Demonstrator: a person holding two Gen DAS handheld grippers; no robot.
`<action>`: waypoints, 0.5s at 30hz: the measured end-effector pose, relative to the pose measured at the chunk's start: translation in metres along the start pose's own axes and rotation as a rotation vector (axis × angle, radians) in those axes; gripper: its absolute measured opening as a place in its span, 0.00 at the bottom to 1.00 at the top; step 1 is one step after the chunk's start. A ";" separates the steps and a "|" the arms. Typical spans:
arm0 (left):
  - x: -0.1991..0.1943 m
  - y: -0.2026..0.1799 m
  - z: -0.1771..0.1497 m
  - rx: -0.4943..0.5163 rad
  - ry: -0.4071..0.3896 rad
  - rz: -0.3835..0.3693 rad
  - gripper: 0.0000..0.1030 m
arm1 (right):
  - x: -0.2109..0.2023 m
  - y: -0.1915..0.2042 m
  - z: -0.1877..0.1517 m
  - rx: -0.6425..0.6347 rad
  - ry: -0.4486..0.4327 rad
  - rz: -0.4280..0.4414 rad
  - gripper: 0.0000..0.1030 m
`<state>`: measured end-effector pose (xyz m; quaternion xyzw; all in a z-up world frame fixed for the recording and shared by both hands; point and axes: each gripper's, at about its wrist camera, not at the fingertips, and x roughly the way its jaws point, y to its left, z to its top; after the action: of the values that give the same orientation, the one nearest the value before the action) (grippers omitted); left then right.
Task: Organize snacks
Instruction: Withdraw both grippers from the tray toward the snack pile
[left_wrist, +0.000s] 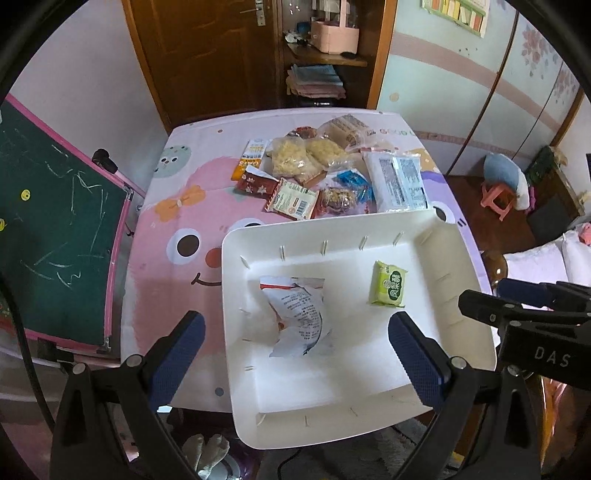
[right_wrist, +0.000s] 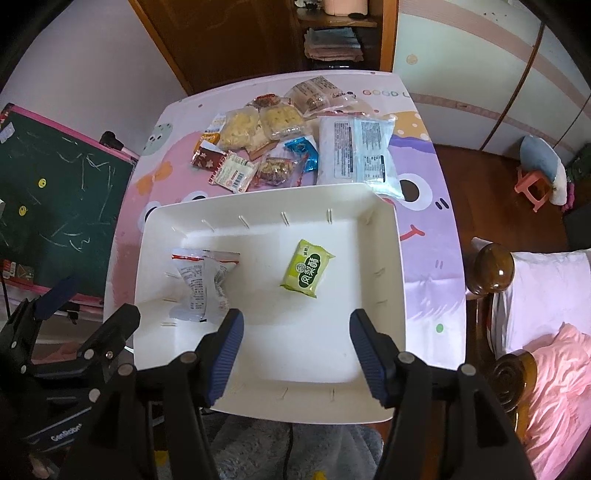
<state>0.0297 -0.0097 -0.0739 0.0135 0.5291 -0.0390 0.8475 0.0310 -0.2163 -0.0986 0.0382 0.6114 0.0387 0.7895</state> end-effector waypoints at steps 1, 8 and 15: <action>-0.001 -0.001 0.000 -0.002 -0.005 -0.001 0.96 | -0.001 -0.001 -0.001 0.003 -0.005 0.004 0.58; -0.015 -0.009 -0.003 0.001 -0.051 -0.004 0.96 | -0.006 -0.006 -0.007 0.015 -0.021 0.017 0.58; -0.021 -0.015 -0.008 0.017 -0.075 -0.023 0.96 | -0.016 -0.005 -0.013 -0.014 -0.074 0.029 0.59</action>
<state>0.0124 -0.0231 -0.0577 0.0133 0.4966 -0.0540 0.8662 0.0148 -0.2231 -0.0874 0.0430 0.5809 0.0532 0.8111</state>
